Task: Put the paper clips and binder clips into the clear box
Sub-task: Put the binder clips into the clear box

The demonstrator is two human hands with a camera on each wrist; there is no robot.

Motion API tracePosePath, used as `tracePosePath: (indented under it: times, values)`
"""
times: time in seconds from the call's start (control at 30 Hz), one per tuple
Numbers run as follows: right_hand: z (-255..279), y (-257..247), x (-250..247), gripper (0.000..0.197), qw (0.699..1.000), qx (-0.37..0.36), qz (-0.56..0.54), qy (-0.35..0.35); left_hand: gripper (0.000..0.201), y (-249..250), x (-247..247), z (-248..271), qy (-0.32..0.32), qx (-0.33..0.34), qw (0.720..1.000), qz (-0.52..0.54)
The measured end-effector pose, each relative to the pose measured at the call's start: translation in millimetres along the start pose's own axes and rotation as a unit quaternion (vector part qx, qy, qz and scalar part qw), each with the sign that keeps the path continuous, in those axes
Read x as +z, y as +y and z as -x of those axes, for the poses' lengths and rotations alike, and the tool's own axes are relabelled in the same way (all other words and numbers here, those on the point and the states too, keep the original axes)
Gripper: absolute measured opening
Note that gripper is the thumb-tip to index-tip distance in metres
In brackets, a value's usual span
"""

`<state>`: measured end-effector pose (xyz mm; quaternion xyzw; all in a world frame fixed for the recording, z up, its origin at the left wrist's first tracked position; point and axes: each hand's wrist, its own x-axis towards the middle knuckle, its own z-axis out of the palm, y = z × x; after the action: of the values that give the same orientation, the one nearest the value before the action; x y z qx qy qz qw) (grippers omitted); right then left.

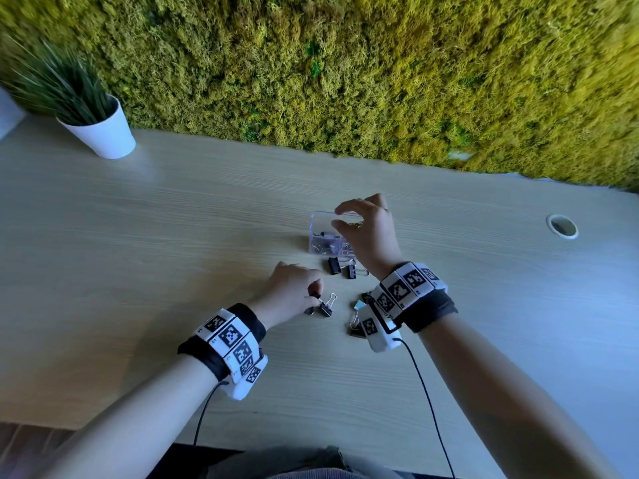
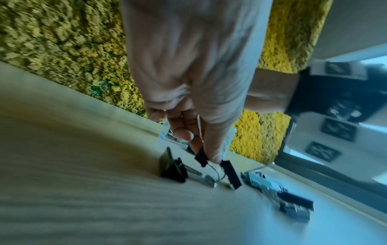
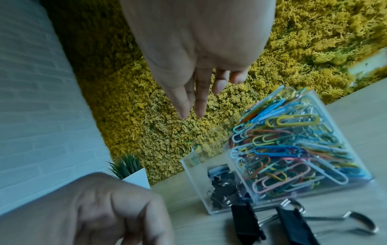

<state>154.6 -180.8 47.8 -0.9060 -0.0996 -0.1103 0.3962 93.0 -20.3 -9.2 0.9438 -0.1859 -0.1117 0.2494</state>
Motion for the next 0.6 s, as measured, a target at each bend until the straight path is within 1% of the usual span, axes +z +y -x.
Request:
tracePosePath:
  times: [0.1,0.17,0.27,0.37,0.43,0.53,0.6]
  values:
    - [10.8,4.4,-9.2,0.009,0.998,-0.054,0.016,0.041,0.015,-4.1,-10.5,1.7,0.053,0.003,0.997,0.054]
    - [20.9,10.4,-14.4,0.005,0.994,-0.082,0.028,0.062,0.017,-5.9,-22.0,0.0,0.115,0.035,0.988,0.091]
    - [38.6,24.5,-17.5,0.012,0.993,-0.090,0.049,0.058,0.015,-5.6,-40.5,-11.0,0.191,0.074,0.972,0.115]
    - [54.2,41.4,-11.9,0.012,0.992,-0.065,0.108,0.011,0.016,0.2,-56.5,-28.0,0.253,0.075,0.959,0.105]
    - [61.0,48.9,-6.1,0.013,0.985,-0.036,0.164,-0.038,0.018,4.3,-62.7,-41.0,0.276,0.063,0.955,0.088]
    - [66.2,51.3,1.5,0.033,0.965,-0.007,0.232,-0.120,0.020,5.6,-63.7,-59.5,0.258,0.023,0.963,0.066]
    - [66.8,49.4,5.4,0.041,0.950,0.002,0.268,-0.160,0.019,5.9,-60.6,-67.3,0.243,0.005,0.969,0.042]
